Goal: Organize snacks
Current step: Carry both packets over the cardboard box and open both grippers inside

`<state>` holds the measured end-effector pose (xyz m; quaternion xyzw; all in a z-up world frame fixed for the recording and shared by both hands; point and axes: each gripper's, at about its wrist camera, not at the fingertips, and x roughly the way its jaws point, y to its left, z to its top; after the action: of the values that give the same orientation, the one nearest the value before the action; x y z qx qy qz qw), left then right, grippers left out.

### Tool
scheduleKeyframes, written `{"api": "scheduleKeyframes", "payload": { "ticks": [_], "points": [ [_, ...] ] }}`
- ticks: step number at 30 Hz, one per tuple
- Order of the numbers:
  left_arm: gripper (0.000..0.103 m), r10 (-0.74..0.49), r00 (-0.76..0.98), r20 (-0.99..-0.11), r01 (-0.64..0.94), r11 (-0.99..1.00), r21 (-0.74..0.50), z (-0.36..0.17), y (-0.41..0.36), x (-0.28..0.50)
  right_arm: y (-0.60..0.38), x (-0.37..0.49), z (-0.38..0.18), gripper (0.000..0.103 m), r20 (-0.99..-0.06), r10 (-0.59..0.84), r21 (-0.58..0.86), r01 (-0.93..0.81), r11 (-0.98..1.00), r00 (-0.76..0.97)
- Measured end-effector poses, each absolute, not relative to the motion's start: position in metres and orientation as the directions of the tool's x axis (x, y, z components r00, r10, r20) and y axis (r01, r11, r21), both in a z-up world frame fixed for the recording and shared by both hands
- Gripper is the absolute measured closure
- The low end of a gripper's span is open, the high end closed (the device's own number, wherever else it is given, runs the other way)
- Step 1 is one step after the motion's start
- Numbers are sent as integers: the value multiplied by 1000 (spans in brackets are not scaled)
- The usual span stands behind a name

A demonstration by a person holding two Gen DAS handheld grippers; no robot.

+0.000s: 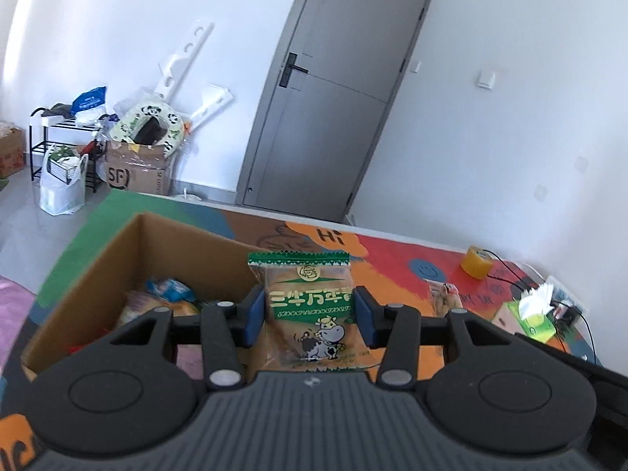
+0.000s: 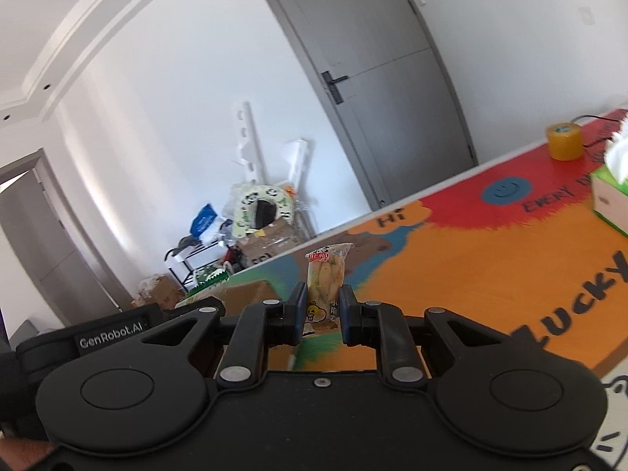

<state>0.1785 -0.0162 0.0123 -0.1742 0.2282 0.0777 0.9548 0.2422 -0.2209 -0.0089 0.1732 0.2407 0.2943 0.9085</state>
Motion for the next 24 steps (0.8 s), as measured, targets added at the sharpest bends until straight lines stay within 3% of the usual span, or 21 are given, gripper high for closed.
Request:
{"api": "scheduleKeyframes", "payload": {
  "ticks": [24],
  "points": [
    [56,165,865,-473,-349,876,-332,16,82,172,-136,247,7,84,-345,687,411,-555,724,640]
  ]
}}
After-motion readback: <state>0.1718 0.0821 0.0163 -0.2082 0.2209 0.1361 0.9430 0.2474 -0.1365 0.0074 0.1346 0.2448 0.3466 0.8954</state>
